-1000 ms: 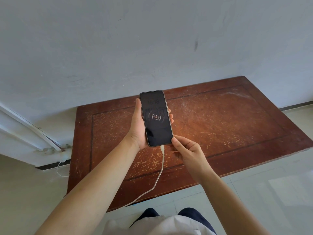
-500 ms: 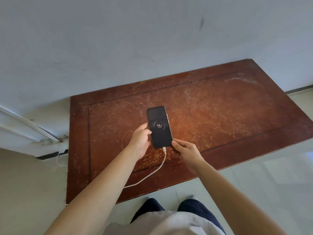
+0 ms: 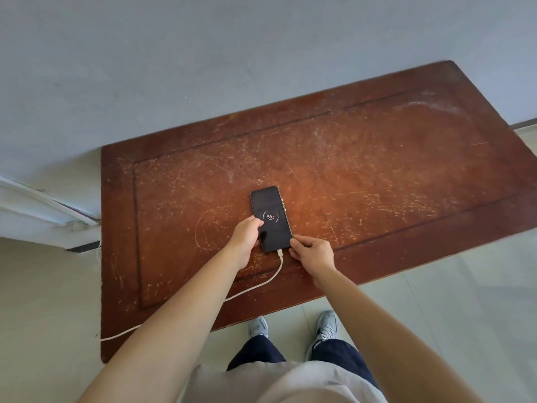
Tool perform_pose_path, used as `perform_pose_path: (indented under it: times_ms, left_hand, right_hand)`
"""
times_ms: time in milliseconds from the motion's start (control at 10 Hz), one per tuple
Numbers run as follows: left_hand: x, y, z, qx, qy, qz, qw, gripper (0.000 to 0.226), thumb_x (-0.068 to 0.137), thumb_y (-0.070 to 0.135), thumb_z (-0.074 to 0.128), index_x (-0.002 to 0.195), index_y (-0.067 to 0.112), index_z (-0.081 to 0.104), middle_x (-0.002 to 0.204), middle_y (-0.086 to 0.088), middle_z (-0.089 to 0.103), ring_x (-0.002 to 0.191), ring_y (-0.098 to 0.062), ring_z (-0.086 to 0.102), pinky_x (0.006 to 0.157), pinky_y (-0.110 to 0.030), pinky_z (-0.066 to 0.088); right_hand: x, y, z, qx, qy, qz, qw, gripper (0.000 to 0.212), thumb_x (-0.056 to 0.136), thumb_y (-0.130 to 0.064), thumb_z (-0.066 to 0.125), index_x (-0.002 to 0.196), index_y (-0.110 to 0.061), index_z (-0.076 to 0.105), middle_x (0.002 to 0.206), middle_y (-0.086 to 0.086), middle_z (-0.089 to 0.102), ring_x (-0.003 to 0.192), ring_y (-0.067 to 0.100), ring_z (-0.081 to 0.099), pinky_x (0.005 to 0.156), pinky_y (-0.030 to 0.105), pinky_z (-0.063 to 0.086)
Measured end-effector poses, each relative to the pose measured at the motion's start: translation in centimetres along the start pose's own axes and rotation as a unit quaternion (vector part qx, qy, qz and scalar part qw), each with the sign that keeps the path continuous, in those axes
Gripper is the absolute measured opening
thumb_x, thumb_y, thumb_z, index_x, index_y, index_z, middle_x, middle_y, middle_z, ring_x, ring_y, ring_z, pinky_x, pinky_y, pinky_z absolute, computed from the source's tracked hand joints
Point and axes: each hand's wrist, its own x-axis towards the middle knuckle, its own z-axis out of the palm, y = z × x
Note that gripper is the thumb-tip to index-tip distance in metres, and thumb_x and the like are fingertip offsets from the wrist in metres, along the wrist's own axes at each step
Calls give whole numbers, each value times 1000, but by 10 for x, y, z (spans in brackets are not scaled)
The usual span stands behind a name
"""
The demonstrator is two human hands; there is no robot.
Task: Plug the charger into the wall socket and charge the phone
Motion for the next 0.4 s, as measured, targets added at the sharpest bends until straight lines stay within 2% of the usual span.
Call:
perform_pose_path:
  times_ms: [100, 200, 300, 400]
  left_hand:
    - [-3, 1, -3, -6, -5, 1, 1000, 20, 102, 21, 44, 92, 26, 60, 122, -3, 61, 117, -22, 54, 107, -45, 43]
    - [-11, -2, -10, 7, -24, 25, 999, 21, 105, 26, 41, 119, 19, 55, 137, -5, 52, 120, -19, 49, 102, -39, 40]
    - [-19, -9, -18, 157, -22, 77, 984, 44, 106, 30, 35, 146, 13, 38, 156, -9, 35, 142, -26, 33, 115, -41, 28]
    - [-25, -29, -30, 395, 13, 154, 905, 44, 106, 32, 30, 145, 12, 36, 159, -15, 28, 148, -34, 22, 115, -42, 24]
  right_hand:
    - [-2, -4, 5, -39, 23, -8, 999, 18, 91, -17, 73, 108, -15, 79, 74, -10, 76, 71, 9, 76, 80, 31, 63]
    - [-10, -18, 1, -69, 19, -10, 997, 22, 96, -20, 66, 115, -12, 75, 78, -2, 76, 74, 12, 74, 81, 32, 63]
    - [-25, -44, -9, -129, -22, -30, 991, 35, 99, -28, 60, 129, -13, 66, 100, 5, 76, 93, 20, 73, 85, 39, 62]
    - [-47, -106, -33, -82, -32, -183, 979, 38, 98, -33, 60, 134, -19, 62, 103, -5, 77, 91, 13, 71, 78, 35, 63]
